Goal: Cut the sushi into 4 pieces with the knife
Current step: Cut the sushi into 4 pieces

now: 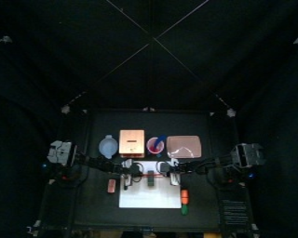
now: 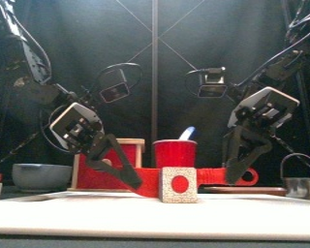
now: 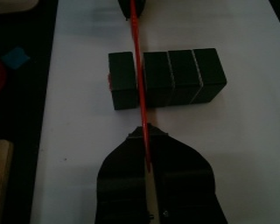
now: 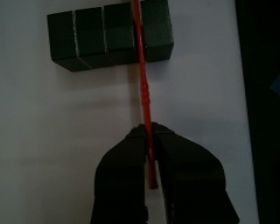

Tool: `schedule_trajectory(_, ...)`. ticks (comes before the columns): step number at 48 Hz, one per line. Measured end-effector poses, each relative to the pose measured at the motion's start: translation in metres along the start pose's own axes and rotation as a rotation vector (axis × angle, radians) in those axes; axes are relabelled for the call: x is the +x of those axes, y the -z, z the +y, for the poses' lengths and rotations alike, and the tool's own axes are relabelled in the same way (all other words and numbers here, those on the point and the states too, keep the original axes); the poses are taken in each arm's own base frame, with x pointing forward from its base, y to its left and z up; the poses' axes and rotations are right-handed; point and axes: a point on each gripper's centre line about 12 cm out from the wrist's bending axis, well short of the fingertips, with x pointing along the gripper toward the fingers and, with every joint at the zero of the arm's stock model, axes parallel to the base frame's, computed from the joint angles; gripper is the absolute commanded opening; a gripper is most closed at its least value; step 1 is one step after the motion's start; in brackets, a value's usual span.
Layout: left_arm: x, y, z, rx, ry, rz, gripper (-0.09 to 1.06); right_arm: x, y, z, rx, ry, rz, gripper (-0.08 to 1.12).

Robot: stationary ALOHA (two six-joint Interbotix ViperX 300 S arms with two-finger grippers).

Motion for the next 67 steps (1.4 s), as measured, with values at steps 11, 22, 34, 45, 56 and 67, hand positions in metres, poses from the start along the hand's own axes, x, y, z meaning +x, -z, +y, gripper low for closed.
schedule_trajectory(11, -0.007, -0.01, 0.013, 0.026, -0.016, -0.021, 0.27, -0.004, -0.003, -0.01, 0.014, 0.02, -0.011, 0.07)
schedule_trajectory(22, -0.016, -0.019, 0.01, 0.041, -0.008, -0.051, 0.27, -0.014, -0.013, -0.005, 0.01, 0.007, -0.045, 0.07)
schedule_trajectory(34, -0.038, -0.036, -0.015, 0.092, 0.053, -0.121, 0.27, -0.032, -0.023, 0.021, -0.024, -0.051, -0.107, 0.07)
schedule_trajectory(45, -0.043, -0.042, -0.031, 0.105, 0.09, -0.155, 0.26, -0.034, -0.022, 0.031, -0.019, -0.074, -0.11, 0.07)
schedule_trajectory(56, -0.035, -0.035, -0.03, 0.091, 0.087, -0.158, 0.26, -0.033, -0.022, 0.031, -0.031, -0.072, -0.109, 0.07)
schedule_trajectory(67, -0.034, -0.034, -0.024, 0.081, 0.072, -0.16, 0.26, -0.033, -0.022, 0.028, -0.042, -0.064, -0.11, 0.07)
